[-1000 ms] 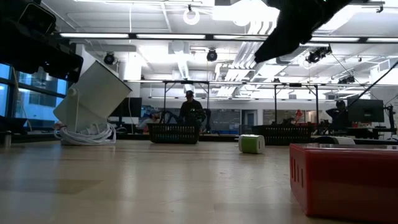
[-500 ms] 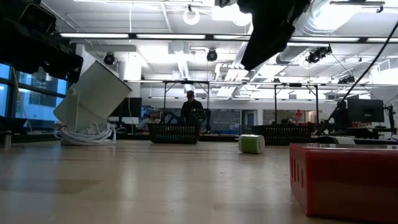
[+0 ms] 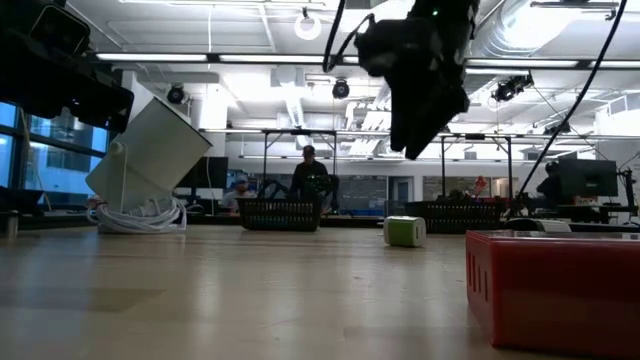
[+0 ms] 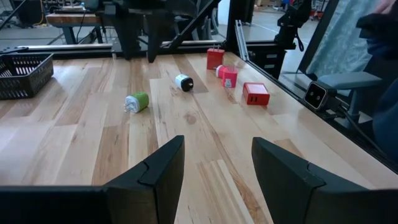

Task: Pick & Place Office items
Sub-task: Put the green charger adapter into the right black bin

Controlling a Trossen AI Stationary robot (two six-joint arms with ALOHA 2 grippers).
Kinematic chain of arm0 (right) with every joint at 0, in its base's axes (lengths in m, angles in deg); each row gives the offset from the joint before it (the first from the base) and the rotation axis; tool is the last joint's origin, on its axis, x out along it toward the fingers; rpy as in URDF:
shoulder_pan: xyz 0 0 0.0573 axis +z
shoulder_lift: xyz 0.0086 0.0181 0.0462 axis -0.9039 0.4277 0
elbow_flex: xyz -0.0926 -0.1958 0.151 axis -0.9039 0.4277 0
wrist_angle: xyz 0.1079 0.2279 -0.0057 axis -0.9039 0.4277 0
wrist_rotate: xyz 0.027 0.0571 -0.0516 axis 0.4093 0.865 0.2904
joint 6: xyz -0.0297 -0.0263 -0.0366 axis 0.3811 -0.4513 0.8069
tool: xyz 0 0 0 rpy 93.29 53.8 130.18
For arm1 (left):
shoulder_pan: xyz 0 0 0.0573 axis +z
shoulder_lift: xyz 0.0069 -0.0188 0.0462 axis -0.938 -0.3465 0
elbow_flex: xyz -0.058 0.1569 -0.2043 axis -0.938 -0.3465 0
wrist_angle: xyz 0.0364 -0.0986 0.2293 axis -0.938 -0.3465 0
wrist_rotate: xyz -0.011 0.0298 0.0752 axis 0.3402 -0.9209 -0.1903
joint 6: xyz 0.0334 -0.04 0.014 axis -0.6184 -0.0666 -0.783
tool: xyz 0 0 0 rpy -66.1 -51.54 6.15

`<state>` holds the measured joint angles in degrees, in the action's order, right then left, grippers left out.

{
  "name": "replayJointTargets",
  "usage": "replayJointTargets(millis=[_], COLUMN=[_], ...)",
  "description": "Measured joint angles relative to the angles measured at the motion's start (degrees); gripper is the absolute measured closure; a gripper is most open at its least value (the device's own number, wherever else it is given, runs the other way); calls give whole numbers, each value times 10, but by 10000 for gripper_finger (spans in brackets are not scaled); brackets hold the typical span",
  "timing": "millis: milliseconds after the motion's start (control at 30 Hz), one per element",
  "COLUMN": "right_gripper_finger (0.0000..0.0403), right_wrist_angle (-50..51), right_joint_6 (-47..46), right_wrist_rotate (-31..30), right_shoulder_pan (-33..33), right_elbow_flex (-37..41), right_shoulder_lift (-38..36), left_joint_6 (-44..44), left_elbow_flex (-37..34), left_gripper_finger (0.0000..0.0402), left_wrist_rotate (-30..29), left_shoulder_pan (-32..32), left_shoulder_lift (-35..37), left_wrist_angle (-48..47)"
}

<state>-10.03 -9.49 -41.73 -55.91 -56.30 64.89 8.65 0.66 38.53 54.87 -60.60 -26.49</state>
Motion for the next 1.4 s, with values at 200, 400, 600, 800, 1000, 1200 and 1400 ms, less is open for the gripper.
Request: replayJointTargets(millis=[200, 400, 600, 800, 1000, 1200, 1400], right_gripper_finger=[208, 208, 208, 208, 208, 208, 208], right_wrist_angle=[-4, -11, -24, -25, -19, -19, -21], right_joint_6=[-48, -58, -57, -60, -60, -60, -60], right_wrist_rotate=[23, 43, 51, 47, 36, 51, 41], right_shoulder_pan=[-16, -28, -29, -29, -29, -33, -33], right_elbow_flex=[-1, -1, -1, -1, -1, -1, -1], right_shoulder_lift=[27, 55, 75, 77, 87, 105, 105], left_joint_6=[0, 0, 0, 0, 0, 0, 0], left_elbow_flex=[0, 0, 0, 0, 0, 0, 0], left_gripper_finger=[221, 221, 221, 221, 221, 221, 221], left_wrist_rotate=[0, 0, 0, 0, 0, 0, 0], left_shoulder_pan=[0, 0, 0, 0, 0, 0, 0], left_shoulder_lift=[0, 0, 0, 0, 0, 0, 0], left_wrist_angle=[0, 0, 0, 0, 0, 0, 0])
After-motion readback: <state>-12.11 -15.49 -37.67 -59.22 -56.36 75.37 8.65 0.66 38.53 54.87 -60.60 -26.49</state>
